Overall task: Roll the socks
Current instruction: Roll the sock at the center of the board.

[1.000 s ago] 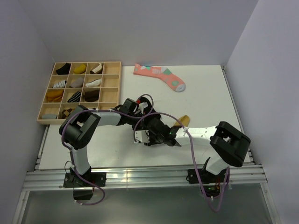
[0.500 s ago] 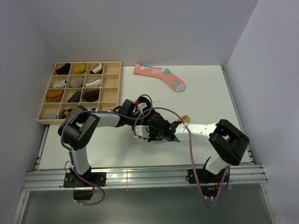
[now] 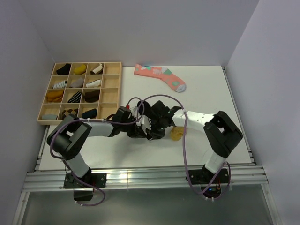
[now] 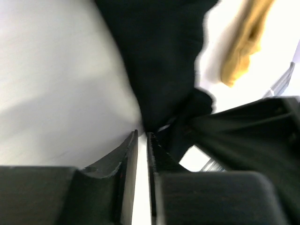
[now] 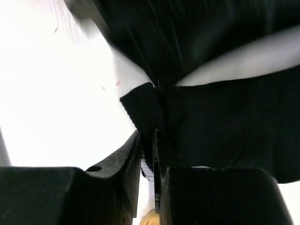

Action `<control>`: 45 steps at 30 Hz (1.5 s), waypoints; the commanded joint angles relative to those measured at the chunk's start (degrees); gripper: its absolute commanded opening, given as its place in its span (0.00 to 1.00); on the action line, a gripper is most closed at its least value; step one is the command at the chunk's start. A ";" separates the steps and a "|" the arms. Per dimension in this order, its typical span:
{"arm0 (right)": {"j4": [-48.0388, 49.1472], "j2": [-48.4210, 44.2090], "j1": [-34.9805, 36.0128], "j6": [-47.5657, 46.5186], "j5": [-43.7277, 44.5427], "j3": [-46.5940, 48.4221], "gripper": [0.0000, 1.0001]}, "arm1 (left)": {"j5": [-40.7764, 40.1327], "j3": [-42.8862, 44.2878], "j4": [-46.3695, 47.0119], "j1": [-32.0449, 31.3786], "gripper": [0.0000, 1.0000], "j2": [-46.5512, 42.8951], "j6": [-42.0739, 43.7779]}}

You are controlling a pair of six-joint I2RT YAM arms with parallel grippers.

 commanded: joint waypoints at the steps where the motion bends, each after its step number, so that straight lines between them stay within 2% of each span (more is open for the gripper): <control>1: -9.45 2.64 -3.16 0.80 -4.84 3.71 0.11 | -9.10 -3.50 0.23 0.35 0.22 -3.99 -1.21; 7: -17.10 7.82 -6.15 -0.60 -11.09 9.07 0.10 | -17.54 -7.89 4.72 0.00 0.28 -11.28 -1.74; 15: -28.26 17.23 -9.32 -1.13 -17.77 19.69 0.10 | -23.62 -12.20 13.68 -3.61 0.37 -18.76 4.49; 19: -33.27 23.11 -10.81 -0.78 -20.40 24.80 0.10 | -22.05 -13.52 19.48 -5.45 0.39 -18.41 8.97; 28: -40.31 30.15 -13.27 -0.96 -24.28 31.40 0.10 | -13.96 -18.00 37.57 -6.69 0.44 -14.55 12.32; 33: -42.77 32.09 -13.80 -1.57 -25.68 33.59 0.10 | -9.04 -16.69 42.07 -6.95 0.46 -9.10 13.02; 38: -45.76 33.94 -14.50 -2.45 -27.61 35.18 0.10 | -8.41 -15.90 46.55 -7.83 0.47 -4.70 12.32; 45: -49.01 35.43 -15.21 -4.65 -29.20 36.76 0.10 | -8.23 -14.58 47.88 -9.06 0.48 -1.10 12.14</control>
